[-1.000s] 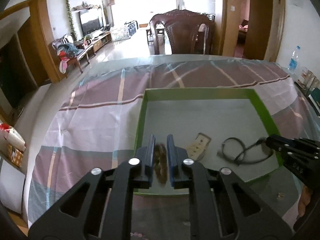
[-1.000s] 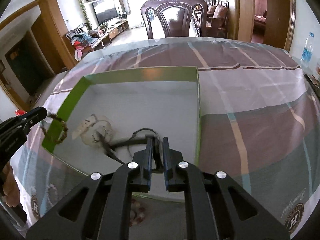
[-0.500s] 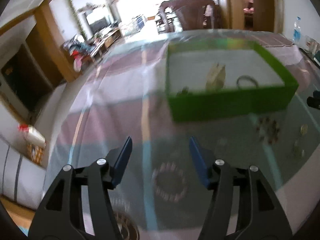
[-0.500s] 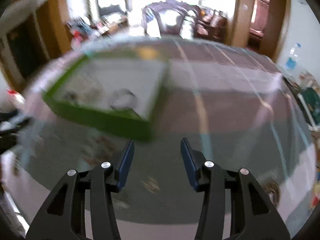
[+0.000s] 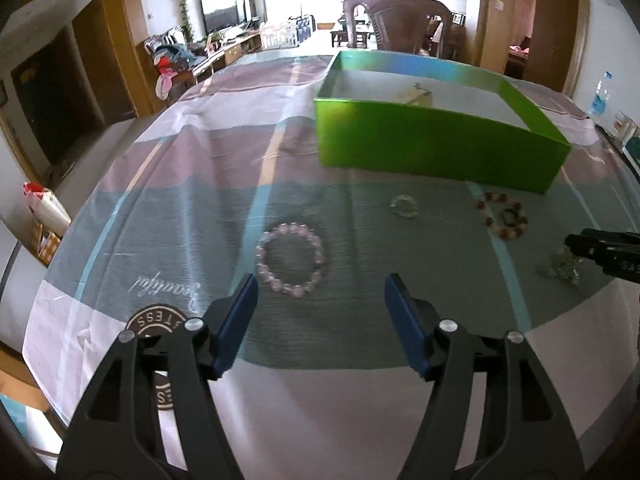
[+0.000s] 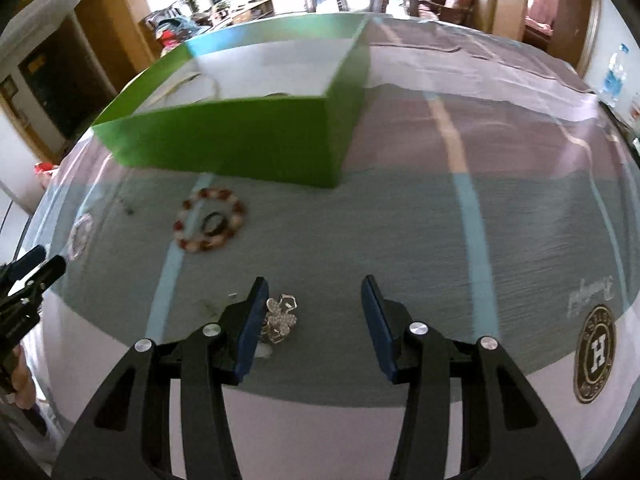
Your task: Organize jewelry
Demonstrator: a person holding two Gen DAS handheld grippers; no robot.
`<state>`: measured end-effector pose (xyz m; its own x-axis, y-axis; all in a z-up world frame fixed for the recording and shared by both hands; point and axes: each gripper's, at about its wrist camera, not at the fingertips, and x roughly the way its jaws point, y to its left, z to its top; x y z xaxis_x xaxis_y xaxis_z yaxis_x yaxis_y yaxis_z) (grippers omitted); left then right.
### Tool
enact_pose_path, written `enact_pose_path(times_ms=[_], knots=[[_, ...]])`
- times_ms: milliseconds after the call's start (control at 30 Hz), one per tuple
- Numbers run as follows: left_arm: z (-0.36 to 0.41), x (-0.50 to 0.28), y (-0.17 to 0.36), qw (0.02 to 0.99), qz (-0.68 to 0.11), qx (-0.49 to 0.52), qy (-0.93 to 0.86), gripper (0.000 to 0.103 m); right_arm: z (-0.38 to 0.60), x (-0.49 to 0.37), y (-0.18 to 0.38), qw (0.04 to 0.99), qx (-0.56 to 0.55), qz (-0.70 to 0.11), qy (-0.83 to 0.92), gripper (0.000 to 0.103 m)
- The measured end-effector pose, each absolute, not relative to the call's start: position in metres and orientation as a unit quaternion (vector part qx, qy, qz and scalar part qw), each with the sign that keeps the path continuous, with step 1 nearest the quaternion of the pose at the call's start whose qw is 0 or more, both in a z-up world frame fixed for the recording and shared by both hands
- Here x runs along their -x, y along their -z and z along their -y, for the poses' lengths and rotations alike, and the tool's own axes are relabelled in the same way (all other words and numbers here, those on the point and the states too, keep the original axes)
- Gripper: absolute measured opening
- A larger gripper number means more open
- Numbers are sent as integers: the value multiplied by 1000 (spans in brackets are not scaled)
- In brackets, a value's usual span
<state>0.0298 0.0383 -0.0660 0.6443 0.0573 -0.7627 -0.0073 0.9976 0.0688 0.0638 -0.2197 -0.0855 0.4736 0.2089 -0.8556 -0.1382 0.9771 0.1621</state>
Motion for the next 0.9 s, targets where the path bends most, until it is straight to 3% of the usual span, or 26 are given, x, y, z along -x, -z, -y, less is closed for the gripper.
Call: enact_pose_path(times_ms=[400, 900], knots=[[-12, -29, 74, 902, -428, -52, 7, 68, 162, -49, 86, 844, -3, -505, -182, 48], [-3, -24, 77, 902, -428, -65, 8, 71, 186, -30, 75, 854, -9, -494, -159, 50]])
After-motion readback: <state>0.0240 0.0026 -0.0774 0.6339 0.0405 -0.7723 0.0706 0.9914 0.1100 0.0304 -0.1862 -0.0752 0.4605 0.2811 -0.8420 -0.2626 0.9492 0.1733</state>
